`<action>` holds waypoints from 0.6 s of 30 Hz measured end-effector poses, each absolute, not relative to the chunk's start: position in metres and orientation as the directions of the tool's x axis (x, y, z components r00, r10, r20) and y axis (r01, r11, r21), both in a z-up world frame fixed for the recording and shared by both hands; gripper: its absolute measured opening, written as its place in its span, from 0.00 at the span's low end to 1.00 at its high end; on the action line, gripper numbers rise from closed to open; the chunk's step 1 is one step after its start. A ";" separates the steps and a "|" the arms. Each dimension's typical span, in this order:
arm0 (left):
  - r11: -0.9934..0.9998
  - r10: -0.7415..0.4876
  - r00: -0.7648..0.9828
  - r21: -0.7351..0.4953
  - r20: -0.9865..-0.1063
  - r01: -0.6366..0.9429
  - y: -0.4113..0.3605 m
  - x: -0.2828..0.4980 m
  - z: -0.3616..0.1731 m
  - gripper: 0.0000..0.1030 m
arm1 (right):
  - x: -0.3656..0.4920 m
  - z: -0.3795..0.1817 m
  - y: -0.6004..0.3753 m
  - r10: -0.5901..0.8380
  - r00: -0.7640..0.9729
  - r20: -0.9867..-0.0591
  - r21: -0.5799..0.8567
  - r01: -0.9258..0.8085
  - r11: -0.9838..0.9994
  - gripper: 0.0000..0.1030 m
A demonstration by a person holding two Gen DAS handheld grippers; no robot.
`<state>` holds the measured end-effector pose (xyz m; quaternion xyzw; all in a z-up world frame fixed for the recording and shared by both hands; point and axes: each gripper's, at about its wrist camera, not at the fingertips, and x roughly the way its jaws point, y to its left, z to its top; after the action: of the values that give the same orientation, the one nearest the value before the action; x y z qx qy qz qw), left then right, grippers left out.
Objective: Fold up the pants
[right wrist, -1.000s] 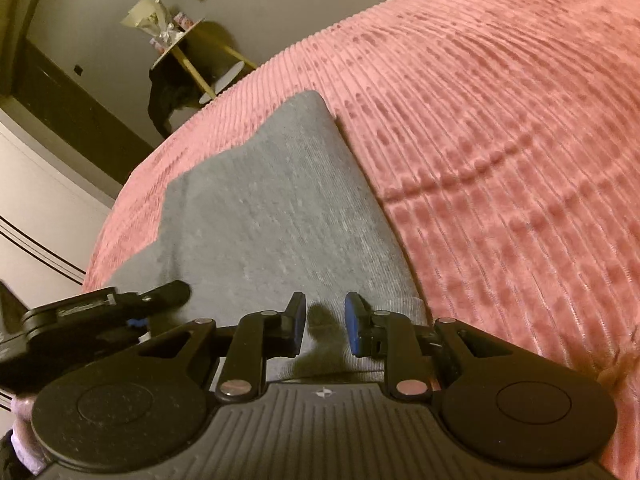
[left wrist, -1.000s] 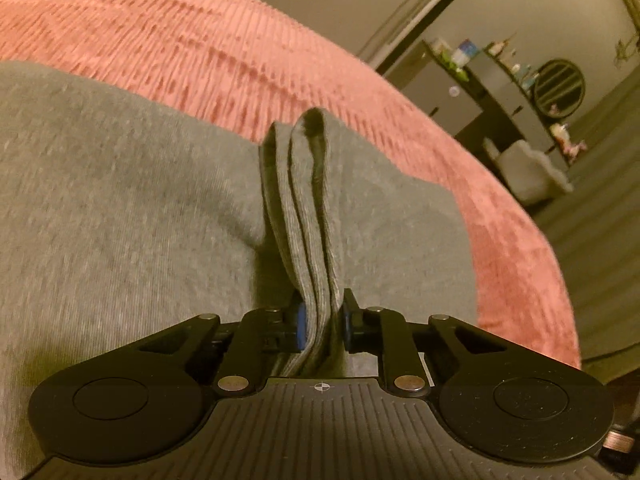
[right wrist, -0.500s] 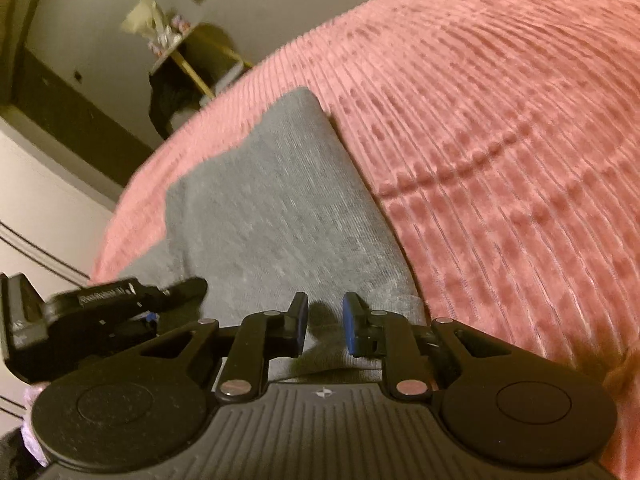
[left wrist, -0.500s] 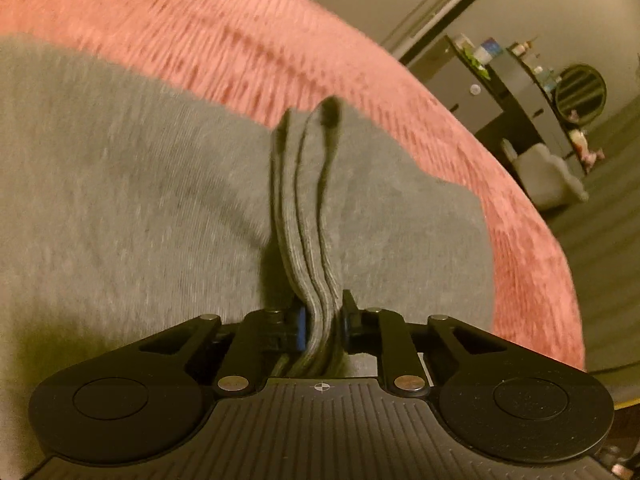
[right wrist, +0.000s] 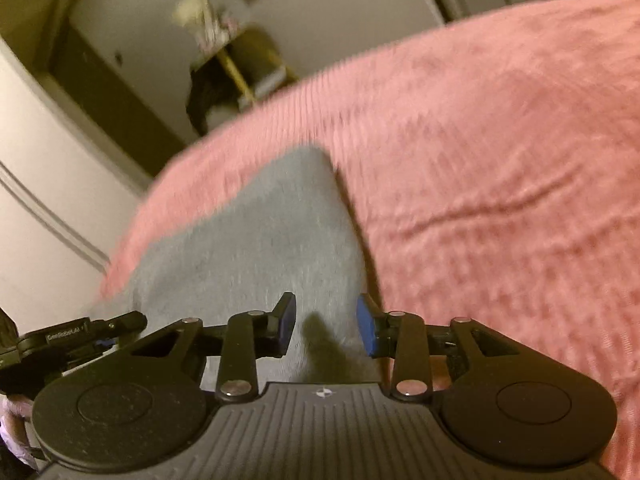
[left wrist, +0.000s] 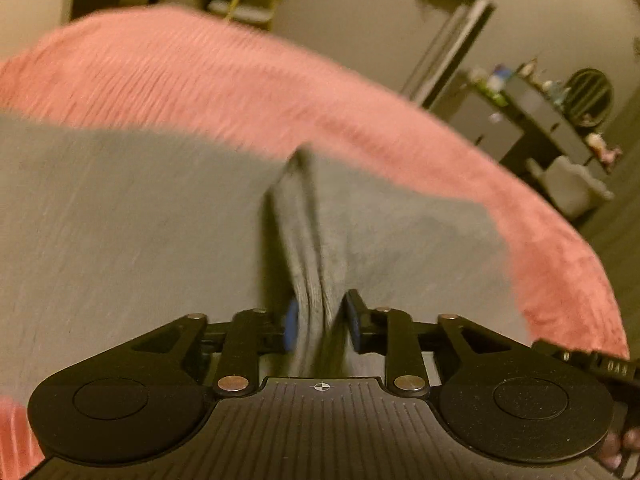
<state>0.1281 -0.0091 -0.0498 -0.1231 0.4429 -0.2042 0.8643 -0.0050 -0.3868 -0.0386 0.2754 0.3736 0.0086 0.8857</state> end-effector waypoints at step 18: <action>0.763 -0.605 0.520 -0.625 -0.603 0.163 -0.017 0.214 -0.078 0.21 | 0.103 -0.036 -0.345 0.051 0.732 -0.680 0.212 0.130 0.969 0.24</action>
<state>0.2145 -0.0169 -0.0778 -0.2556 0.4323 -0.2304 0.8335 0.1033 -0.3453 -0.0358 0.1235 0.3657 -0.0214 0.9222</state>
